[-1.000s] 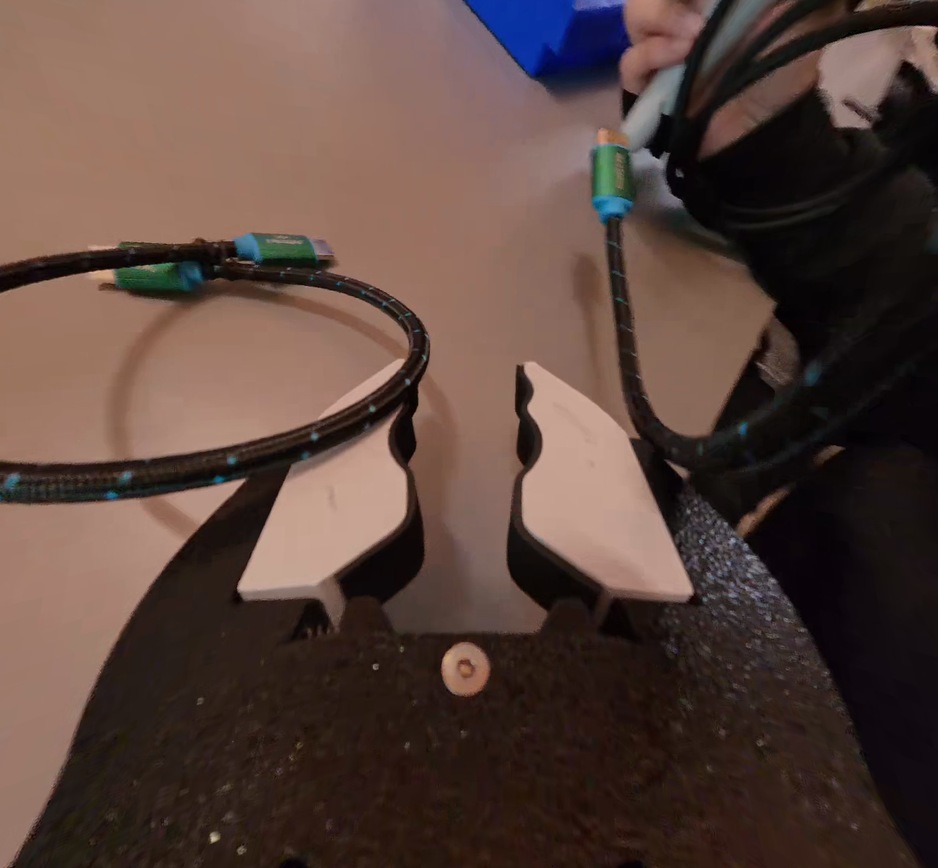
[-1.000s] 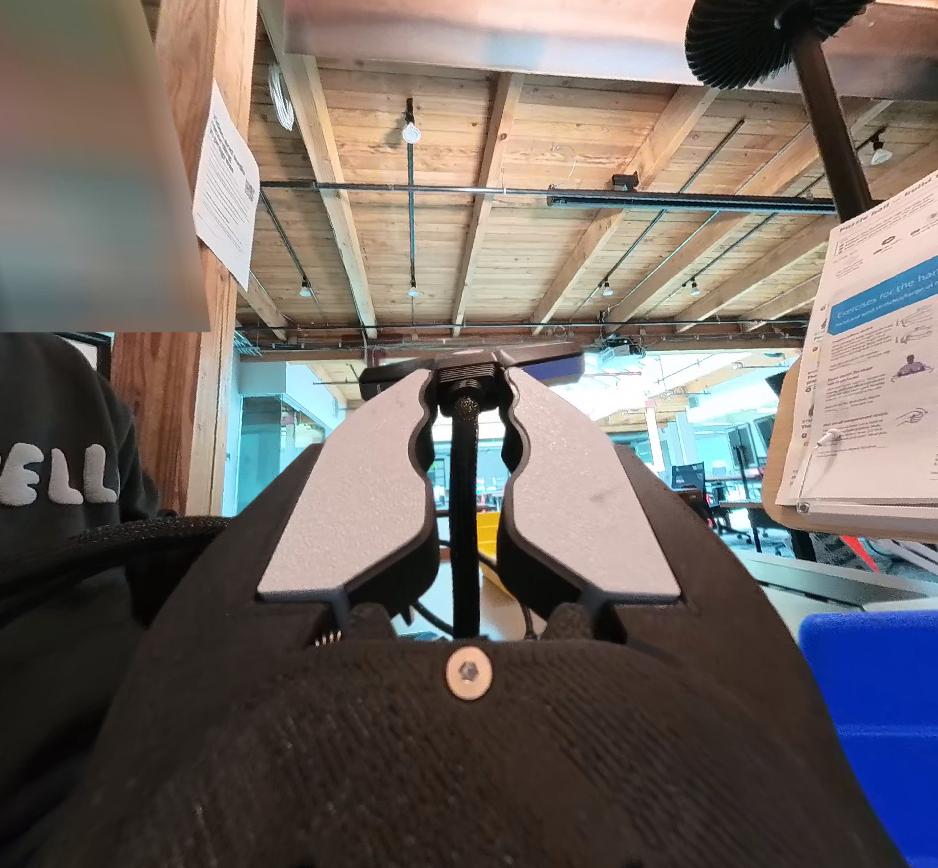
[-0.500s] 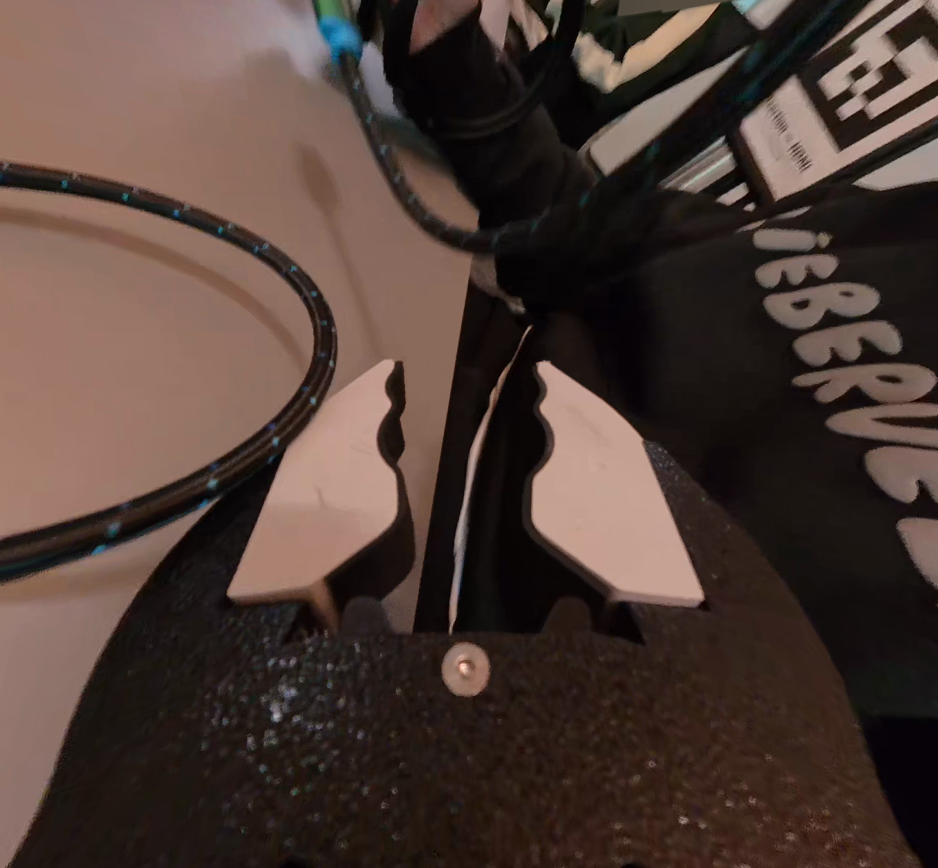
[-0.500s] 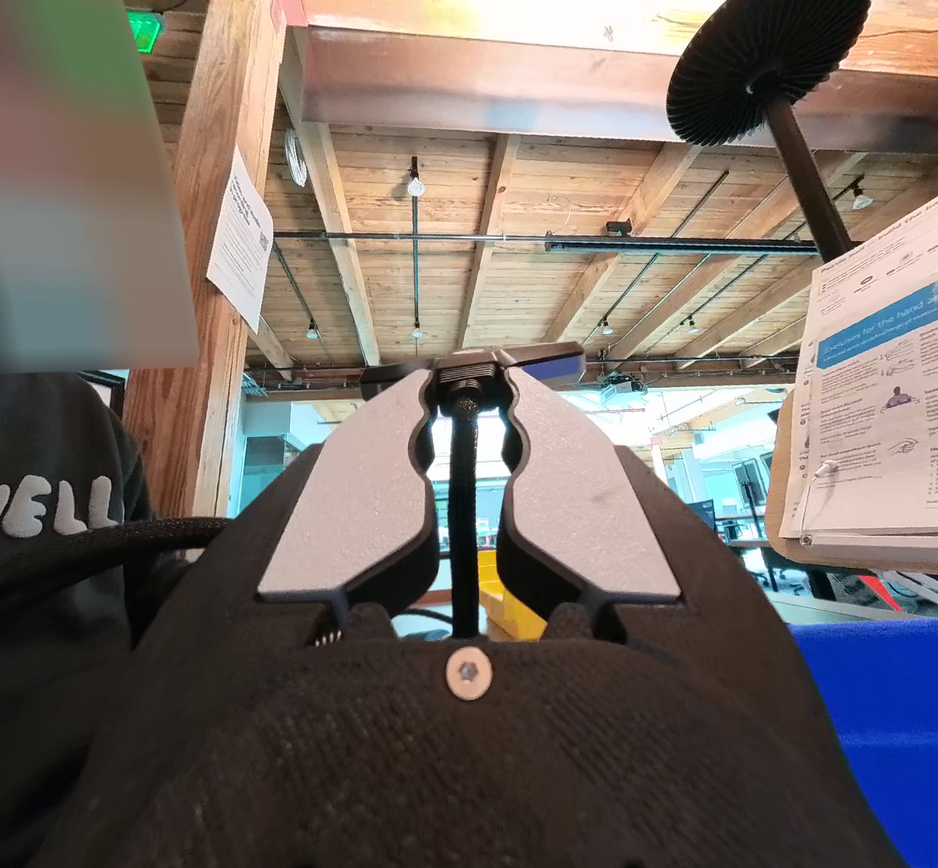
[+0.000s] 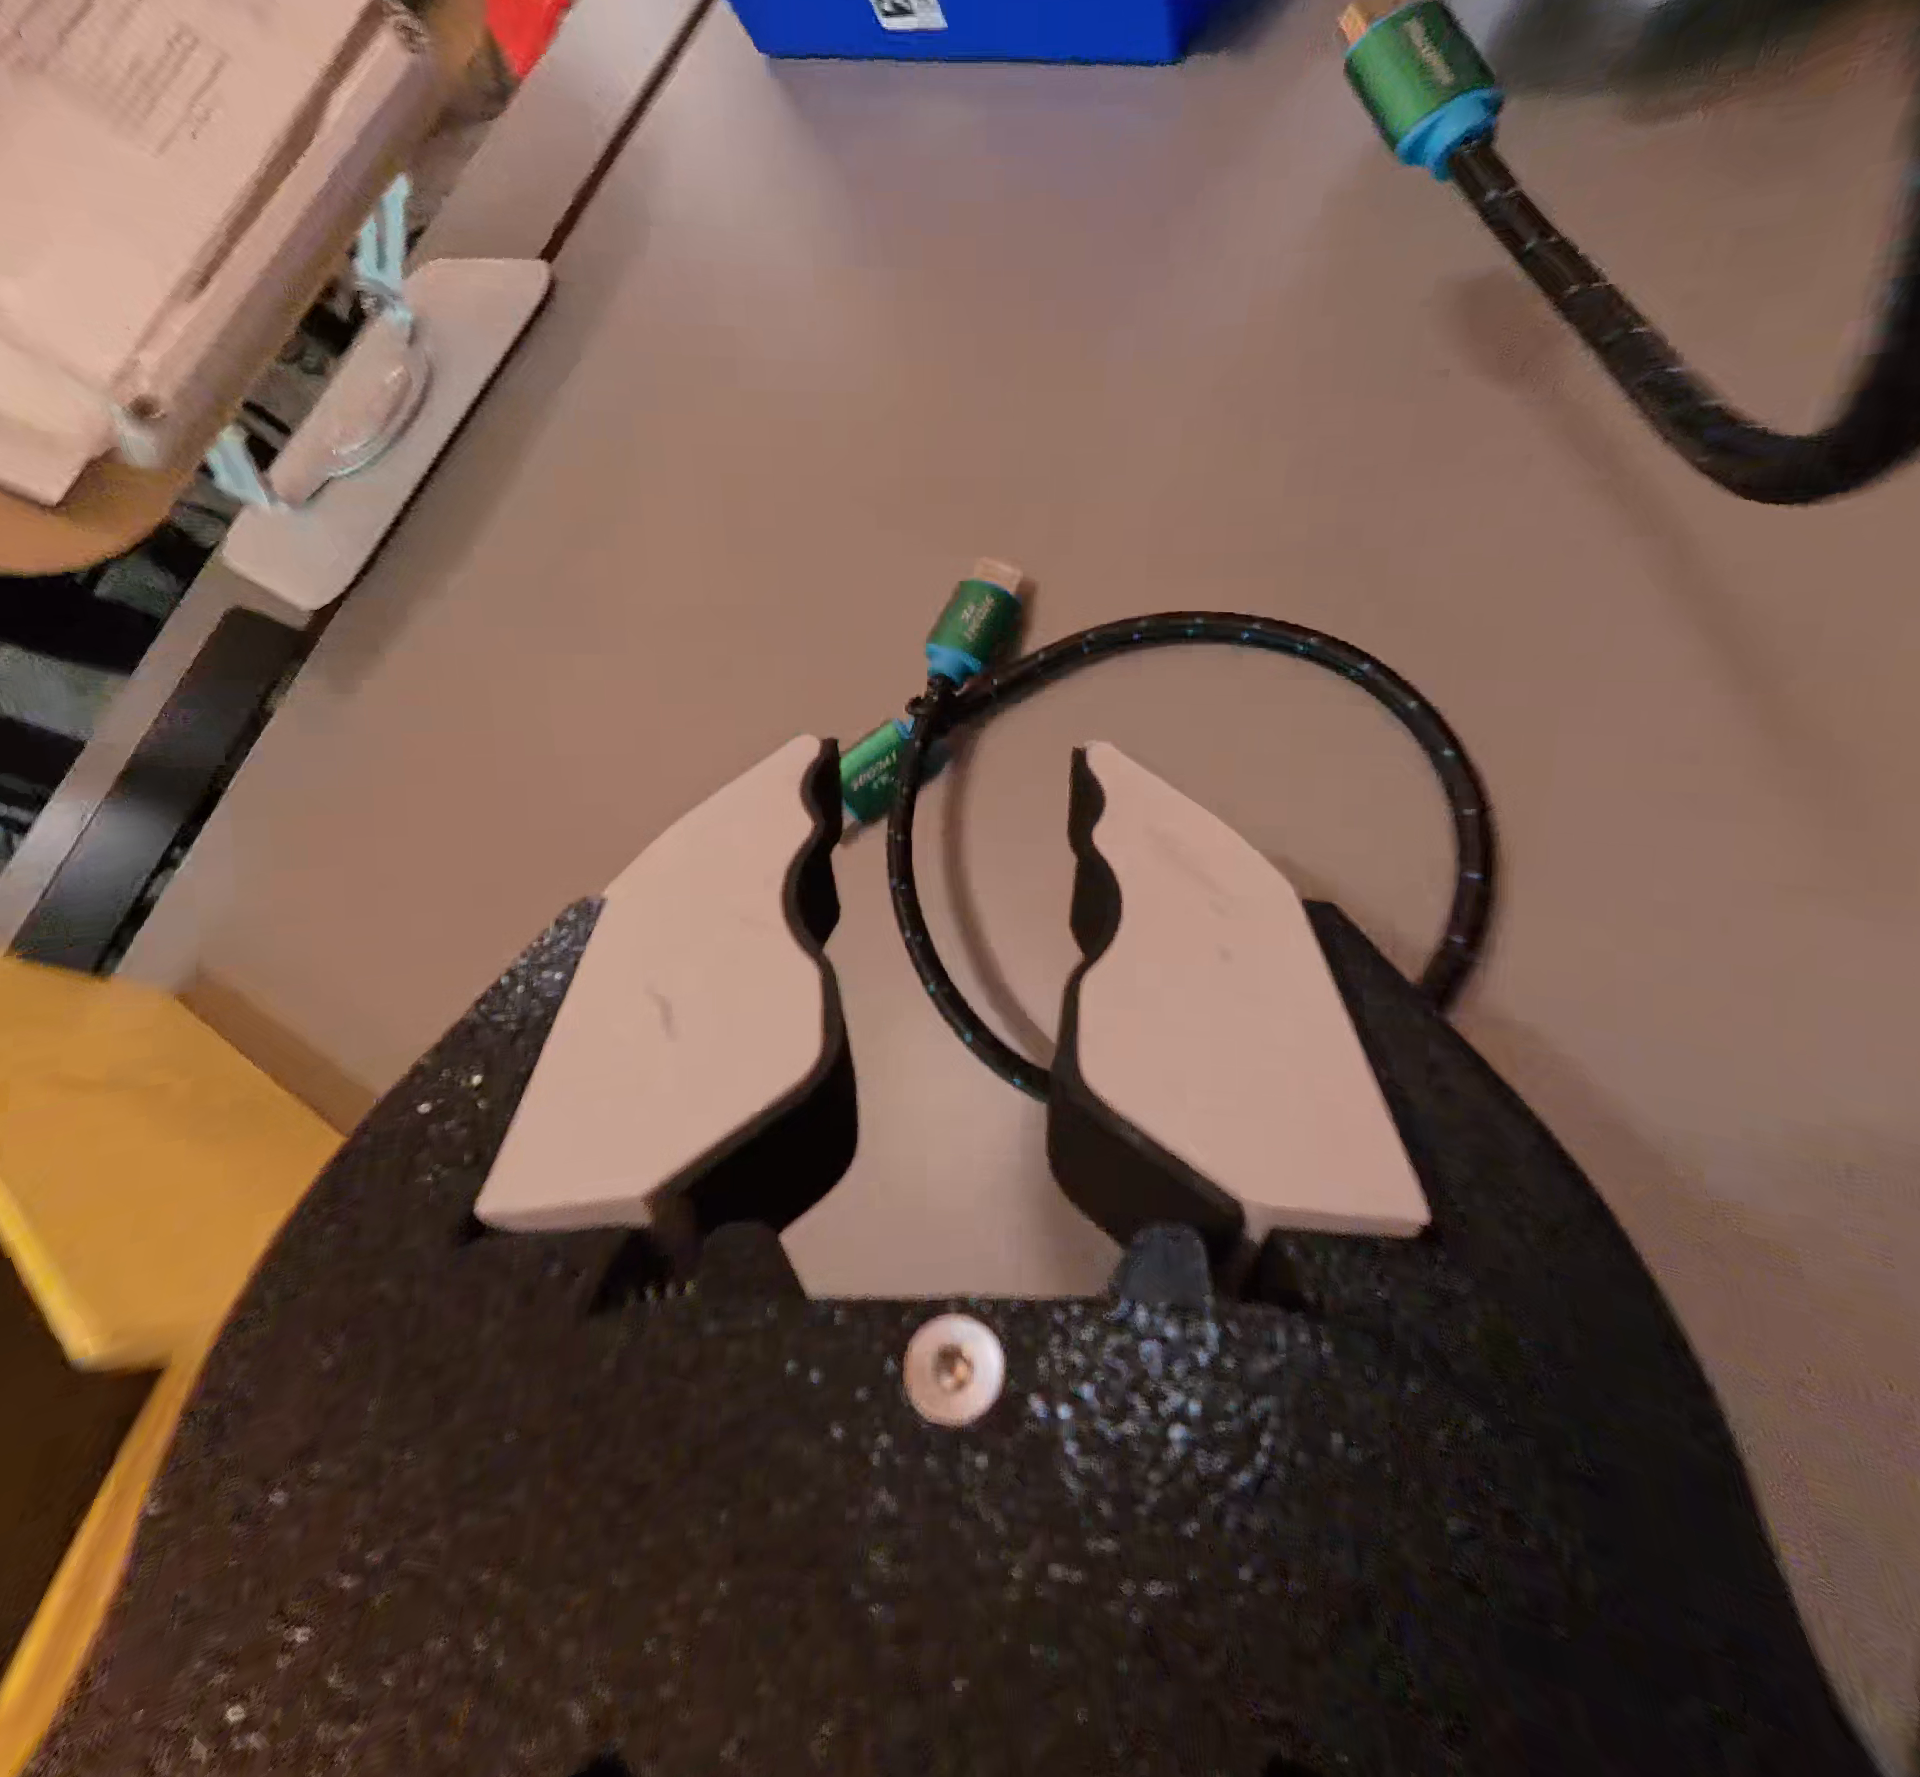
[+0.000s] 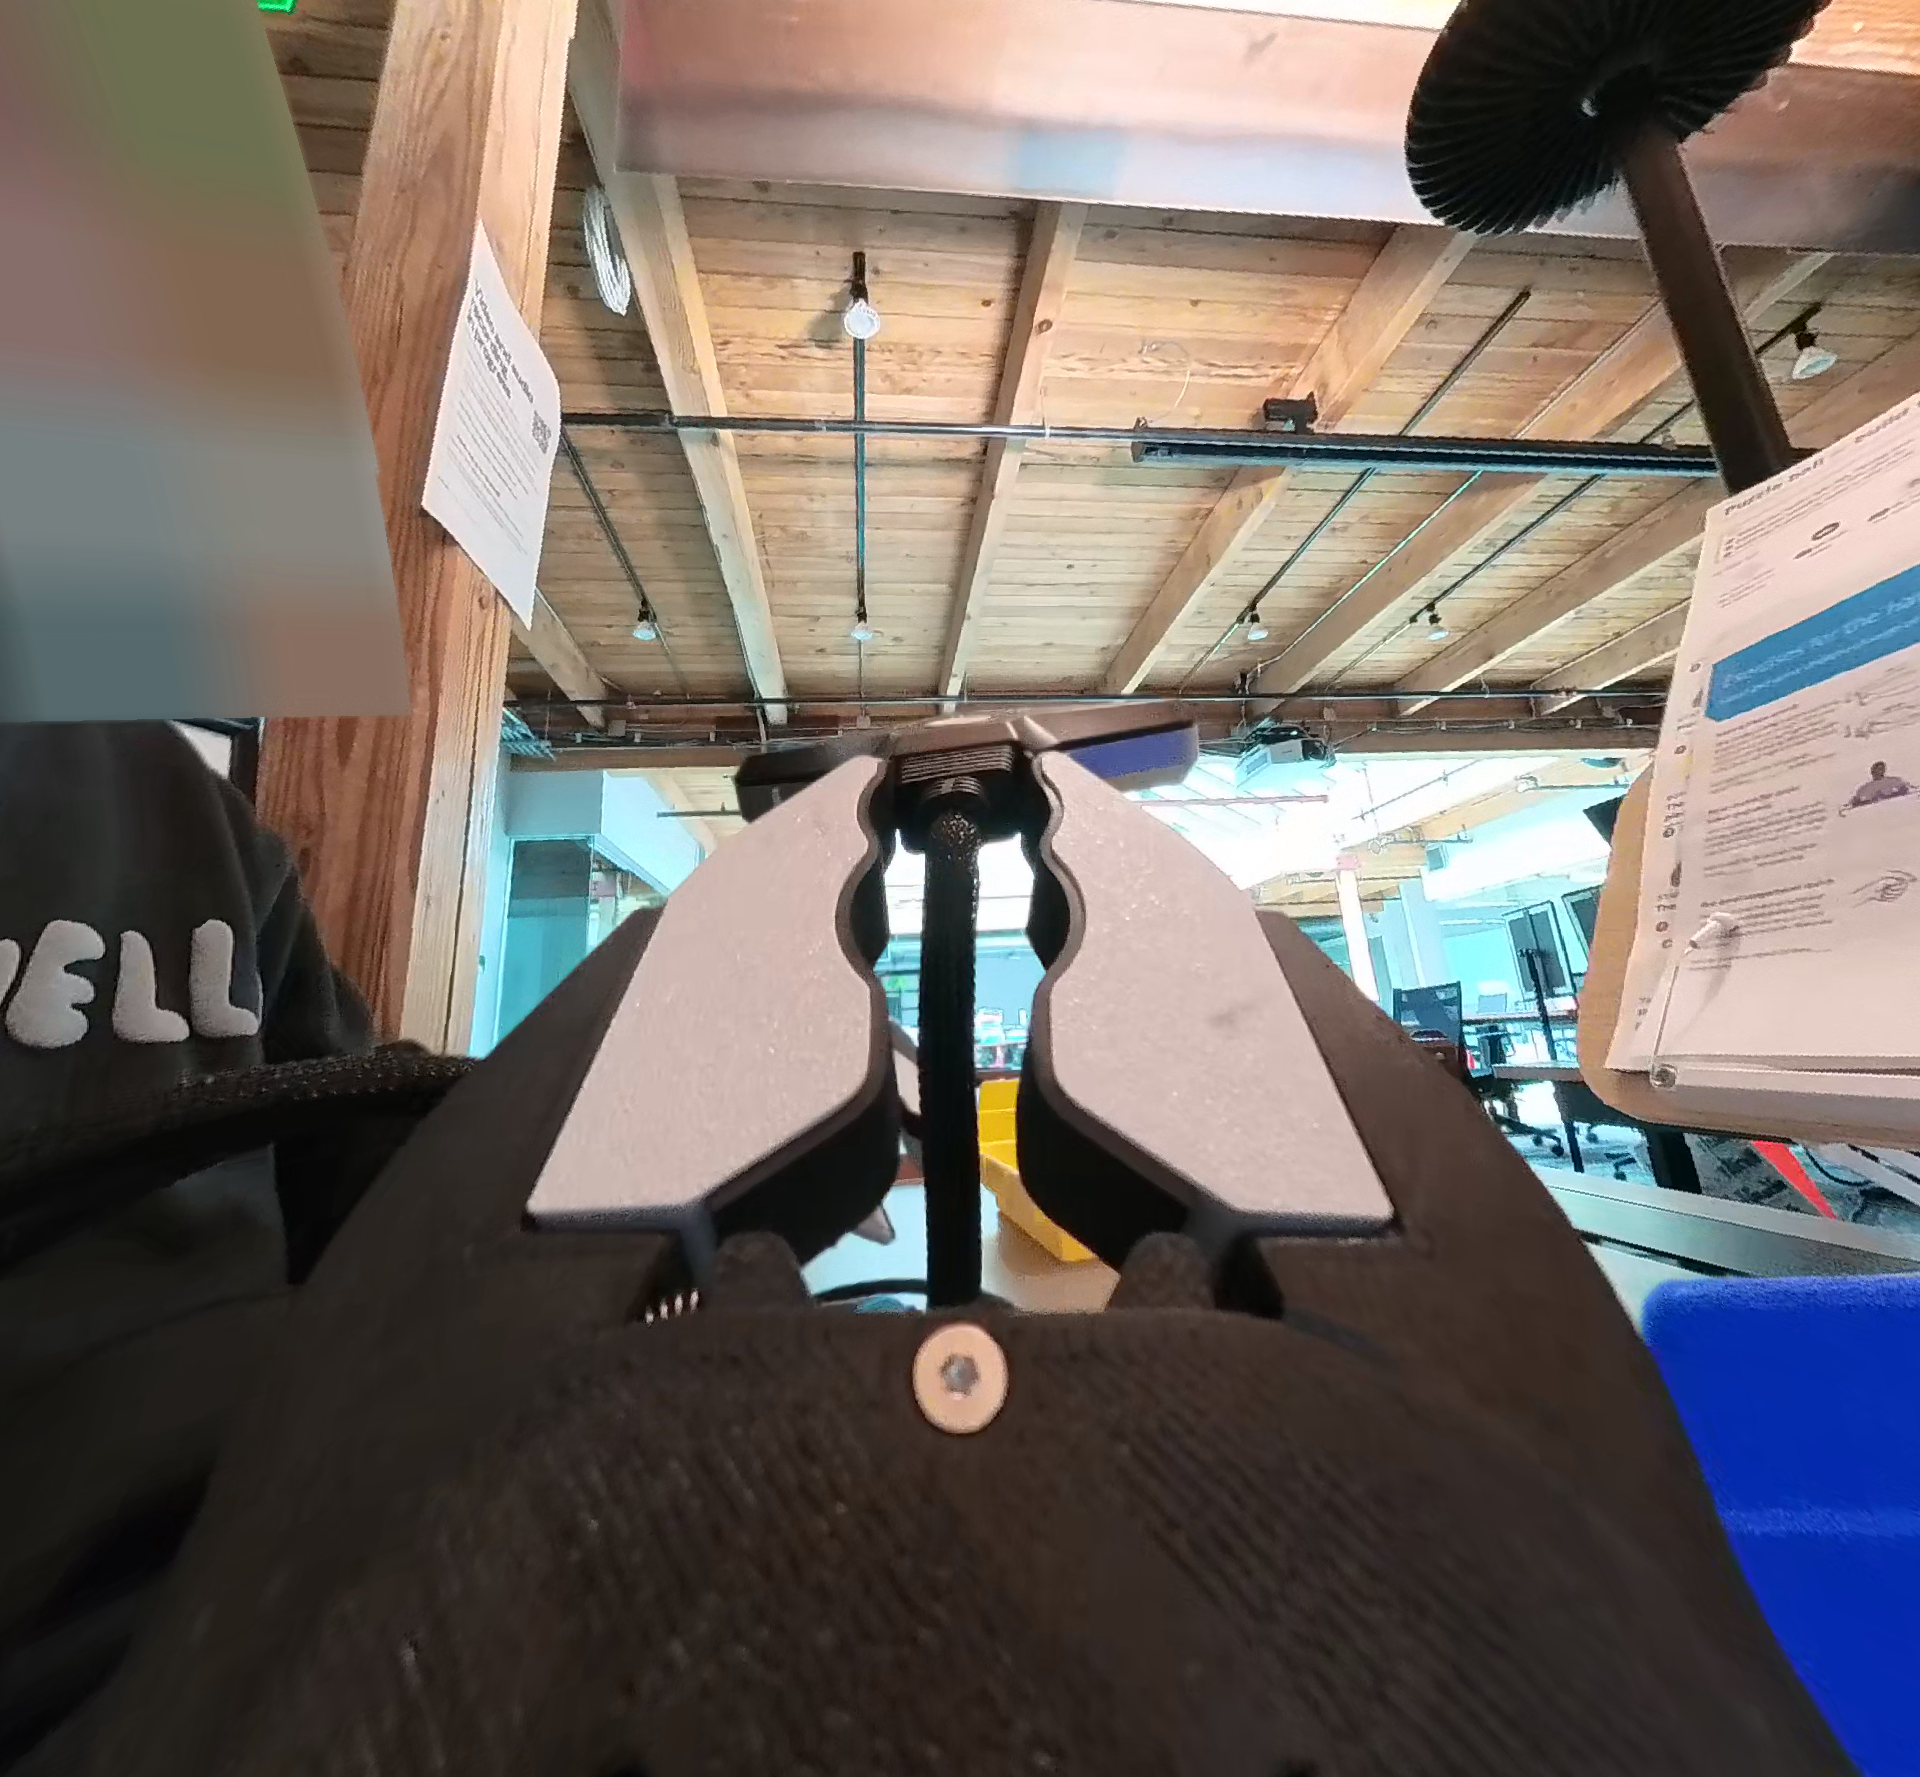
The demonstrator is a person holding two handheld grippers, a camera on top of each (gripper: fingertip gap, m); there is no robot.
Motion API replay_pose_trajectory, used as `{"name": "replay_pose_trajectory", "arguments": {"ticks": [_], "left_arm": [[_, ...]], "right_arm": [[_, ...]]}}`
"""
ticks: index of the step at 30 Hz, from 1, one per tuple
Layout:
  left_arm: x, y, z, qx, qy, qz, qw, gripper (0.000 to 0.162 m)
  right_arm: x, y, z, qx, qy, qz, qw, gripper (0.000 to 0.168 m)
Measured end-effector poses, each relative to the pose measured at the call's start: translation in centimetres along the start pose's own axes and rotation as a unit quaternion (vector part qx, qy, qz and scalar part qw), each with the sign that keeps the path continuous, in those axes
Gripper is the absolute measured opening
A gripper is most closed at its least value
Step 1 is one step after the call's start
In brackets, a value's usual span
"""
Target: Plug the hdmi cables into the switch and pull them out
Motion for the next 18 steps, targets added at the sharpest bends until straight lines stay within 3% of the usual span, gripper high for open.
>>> {"name": "replay_pose_trajectory", "arguments": {"ticks": [5, 10, 13, 18], "left_arm": [[1.1, -5.0, 1.3, 0.052, -0.096, 0.031, 0.994, 0.047], [1.9, -7.7, 1.5, 0.120, -0.126, 0.043, 0.984, 0.043], [1.8, -8.3, 1.3, 0.139, -0.143, 0.042, 0.979, 0.020], [1.4, -8.9, 0.7, 0.059, -0.196, 0.054, 0.977, 0.014]], "right_arm": [[-0.2, 0.1, 0.0, 0.001, -0.002, -0.008, 1.000, 0.023], [-0.1, 0.0, 0.0, -0.003, -0.006, -0.006, 1.000, 0.023], [0.0, -0.1, -0.1, -0.003, -0.005, -0.001, 1.000, 0.023], [0.2, -0.2, -0.1, 0.000, -0.006, 0.006, 1.000, 0.023]]}}
Point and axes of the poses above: each gripper's, where its closed fingertips meet, y back along the fingers, x out of its underside, z = x × y across the jaws, the point moved 7 cm from there along y, back along the fingers, and after that the axes turned 12 degrees about -y, right-handed, at the moved point
